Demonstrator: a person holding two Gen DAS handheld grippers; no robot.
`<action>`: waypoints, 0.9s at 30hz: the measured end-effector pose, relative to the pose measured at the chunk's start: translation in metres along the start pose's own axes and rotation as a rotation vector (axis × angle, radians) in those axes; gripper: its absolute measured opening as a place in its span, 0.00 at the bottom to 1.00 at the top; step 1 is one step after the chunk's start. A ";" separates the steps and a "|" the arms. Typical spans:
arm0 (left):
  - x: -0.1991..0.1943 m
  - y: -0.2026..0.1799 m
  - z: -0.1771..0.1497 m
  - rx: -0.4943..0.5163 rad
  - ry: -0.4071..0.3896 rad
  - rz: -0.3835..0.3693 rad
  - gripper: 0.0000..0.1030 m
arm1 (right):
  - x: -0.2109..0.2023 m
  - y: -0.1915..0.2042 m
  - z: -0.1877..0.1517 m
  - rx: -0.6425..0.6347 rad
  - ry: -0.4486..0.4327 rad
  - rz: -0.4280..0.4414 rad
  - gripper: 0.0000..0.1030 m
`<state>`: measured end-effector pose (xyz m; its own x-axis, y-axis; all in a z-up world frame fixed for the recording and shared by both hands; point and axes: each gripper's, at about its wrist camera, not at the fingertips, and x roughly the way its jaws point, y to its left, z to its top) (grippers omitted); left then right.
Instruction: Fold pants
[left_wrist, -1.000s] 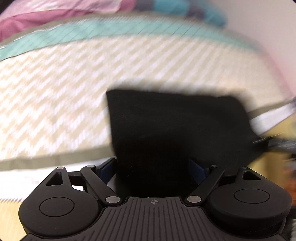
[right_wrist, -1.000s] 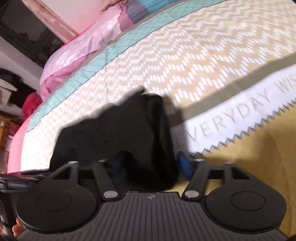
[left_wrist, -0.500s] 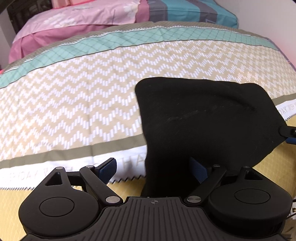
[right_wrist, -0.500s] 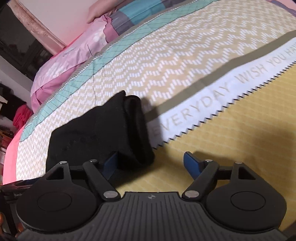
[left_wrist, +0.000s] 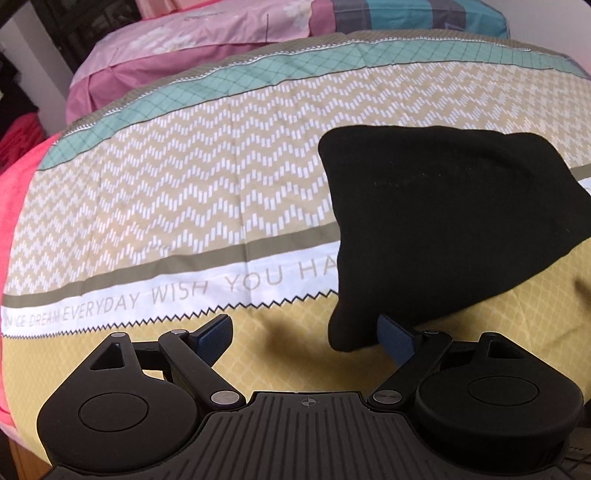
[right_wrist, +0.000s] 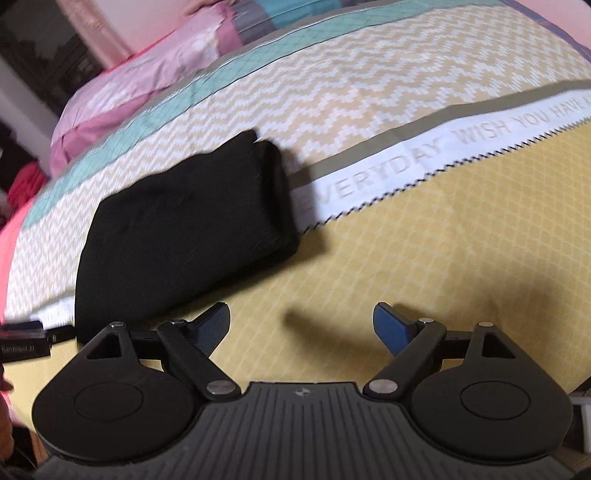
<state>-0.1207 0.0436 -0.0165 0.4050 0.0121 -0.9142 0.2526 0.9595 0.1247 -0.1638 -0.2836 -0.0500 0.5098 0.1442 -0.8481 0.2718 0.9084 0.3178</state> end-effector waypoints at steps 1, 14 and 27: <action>0.000 -0.001 -0.001 -0.003 0.005 0.003 1.00 | 0.000 0.005 -0.003 -0.024 0.002 -0.002 0.85; 0.000 -0.010 -0.018 0.001 0.049 0.019 1.00 | -0.002 0.035 -0.028 -0.117 0.016 0.011 0.86; 0.002 -0.019 -0.026 0.026 0.061 0.011 1.00 | 0.003 0.045 -0.035 -0.143 0.034 0.022 0.86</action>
<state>-0.1473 0.0322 -0.0309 0.3541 0.0407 -0.9343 0.2718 0.9515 0.1444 -0.1780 -0.2285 -0.0531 0.4855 0.1759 -0.8563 0.1407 0.9511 0.2751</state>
